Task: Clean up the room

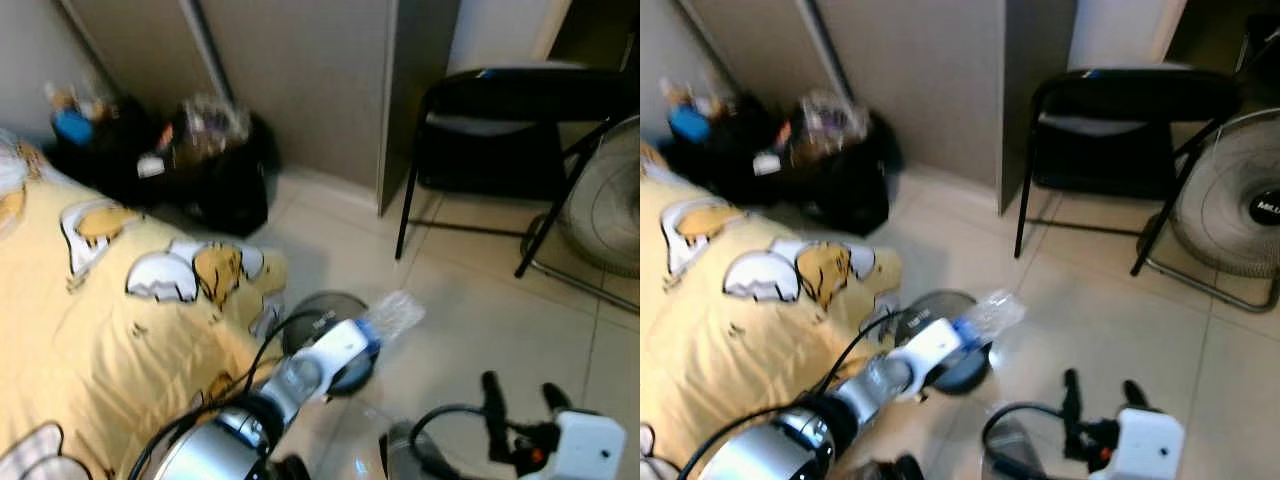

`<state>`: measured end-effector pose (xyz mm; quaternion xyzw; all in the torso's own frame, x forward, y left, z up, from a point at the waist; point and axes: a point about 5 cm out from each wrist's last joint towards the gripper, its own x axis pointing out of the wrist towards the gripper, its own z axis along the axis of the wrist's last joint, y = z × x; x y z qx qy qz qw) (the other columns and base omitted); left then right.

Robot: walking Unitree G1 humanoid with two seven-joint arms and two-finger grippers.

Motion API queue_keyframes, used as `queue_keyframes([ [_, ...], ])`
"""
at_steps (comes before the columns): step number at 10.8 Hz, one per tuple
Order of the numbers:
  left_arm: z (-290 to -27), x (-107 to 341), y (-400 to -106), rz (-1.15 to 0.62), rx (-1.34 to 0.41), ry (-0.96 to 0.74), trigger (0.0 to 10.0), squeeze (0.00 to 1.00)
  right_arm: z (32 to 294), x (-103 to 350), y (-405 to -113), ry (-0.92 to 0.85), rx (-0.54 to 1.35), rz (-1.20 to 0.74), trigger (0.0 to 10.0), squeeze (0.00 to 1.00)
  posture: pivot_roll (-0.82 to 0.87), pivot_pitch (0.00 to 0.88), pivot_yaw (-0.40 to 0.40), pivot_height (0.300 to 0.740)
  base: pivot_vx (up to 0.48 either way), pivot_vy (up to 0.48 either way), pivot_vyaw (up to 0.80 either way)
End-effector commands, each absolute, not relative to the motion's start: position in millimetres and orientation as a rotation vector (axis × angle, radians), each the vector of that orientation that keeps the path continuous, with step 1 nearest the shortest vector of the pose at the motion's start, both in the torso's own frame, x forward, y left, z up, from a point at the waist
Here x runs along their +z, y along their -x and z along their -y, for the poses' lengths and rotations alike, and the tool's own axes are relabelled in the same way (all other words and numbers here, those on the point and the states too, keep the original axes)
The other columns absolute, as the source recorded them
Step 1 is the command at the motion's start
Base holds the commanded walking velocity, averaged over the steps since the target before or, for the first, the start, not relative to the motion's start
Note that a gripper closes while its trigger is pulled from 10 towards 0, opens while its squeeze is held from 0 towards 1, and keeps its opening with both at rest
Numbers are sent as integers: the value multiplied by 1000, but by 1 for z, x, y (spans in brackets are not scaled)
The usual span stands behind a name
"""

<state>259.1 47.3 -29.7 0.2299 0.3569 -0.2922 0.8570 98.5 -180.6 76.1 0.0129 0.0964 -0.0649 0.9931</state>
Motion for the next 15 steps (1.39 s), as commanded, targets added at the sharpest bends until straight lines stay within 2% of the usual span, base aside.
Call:
queue_keyframes([
  [1,-53,-32,-258,-782,-521,-426,10000,0,177,74,-95,-41,-112,-225,10000,0,-437,220,153,723,0,0,0],
  [3,-70,-32,-264,-789,-430,-425,10000,0,178,75,-95,-39,-106,-235,10000,0,-432,225,150,723,0,0,0],
  [5,-67,-28,-269,-765,-446,-422,10000,0,174,76,-95,-42,-97,-238,10000,0,-433,231,150,723,0,0,0],
  [6,-67,-24,-273,-756,-417,-412,10000,1000,171,76,-95,-46,-92,-239,10000,0,-436,236,155,723,0,0,0],
  [11,-63,-16,-281,-732,-349,-334,10000,1000,165,75,-97,-57,-94,-239,10000,0,-436,244,170,723,0,0,0],
  [13,-67,-15,-284,-734,-301,-319,10000,1000,166,72,-102,-49,-75,-239,10000,0,-421,221,169,723,0,0,0],
  [14,-69,-15,-284,-734,-295,-314,10000,353,167,71,-105,-44,-65,-234,10000,0,-404,202,167,723,0,0,0],
  [15,-89,-18,-285,-709,-288,-283,10000,0,167,70,-132,-39,-19,-183,10000,0,-344,132,153,723,0,0,0],
])
